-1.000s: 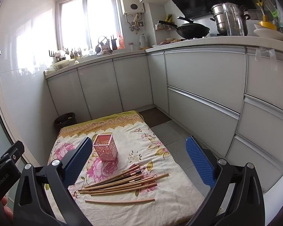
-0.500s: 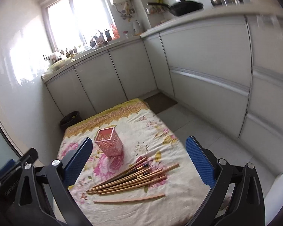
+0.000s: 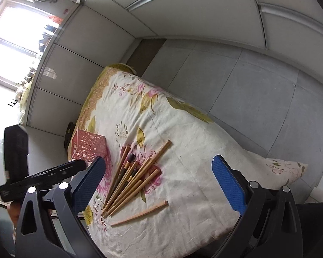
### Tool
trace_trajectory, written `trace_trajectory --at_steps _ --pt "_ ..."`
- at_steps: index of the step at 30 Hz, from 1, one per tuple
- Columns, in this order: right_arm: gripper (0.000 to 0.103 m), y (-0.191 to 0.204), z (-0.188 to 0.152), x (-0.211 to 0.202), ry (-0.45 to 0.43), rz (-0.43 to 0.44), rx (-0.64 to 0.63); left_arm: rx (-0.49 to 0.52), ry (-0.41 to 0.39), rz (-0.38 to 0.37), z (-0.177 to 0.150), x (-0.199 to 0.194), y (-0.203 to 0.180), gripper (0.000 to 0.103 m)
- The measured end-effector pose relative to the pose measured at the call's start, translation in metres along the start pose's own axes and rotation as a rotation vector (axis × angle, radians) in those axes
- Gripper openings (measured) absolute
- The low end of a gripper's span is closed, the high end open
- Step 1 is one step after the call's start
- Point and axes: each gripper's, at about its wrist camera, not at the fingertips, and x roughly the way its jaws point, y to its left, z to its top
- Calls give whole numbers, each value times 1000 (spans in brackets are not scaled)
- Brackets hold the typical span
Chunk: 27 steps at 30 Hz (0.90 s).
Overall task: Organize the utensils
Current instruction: 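Lower the left gripper onto the chopstick pile and close on one chopstick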
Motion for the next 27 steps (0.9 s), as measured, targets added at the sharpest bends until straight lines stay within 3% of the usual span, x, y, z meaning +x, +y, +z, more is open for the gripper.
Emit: trace_trajectory --at_steps 1,3,8,13,17,21,25,27 --pt "96 -3 2 6 14 -2 4 5 54 0 6 17 5 60" --pt "96 -4 2 14 39 -3 11 24 121 14 14 42 12 49" --pt "96 2 4 27 85 12 -3 63 157 13 25 63 20 46" --pt "96 12 -1 37 119 19 -30 103 184 22 27 76 21 30" --pt "96 13 -1 41 125 -16 -33 120 199 47 29 89 27 28" --pt "96 13 1 51 147 -87 -20 157 159 81 19 90 29 13" --pt "96 12 9 76 243 -118 65 145 72 80 1 82 29 12" --pt "91 12 11 90 307 -118 119 121 2 61 -7 66 36 11"
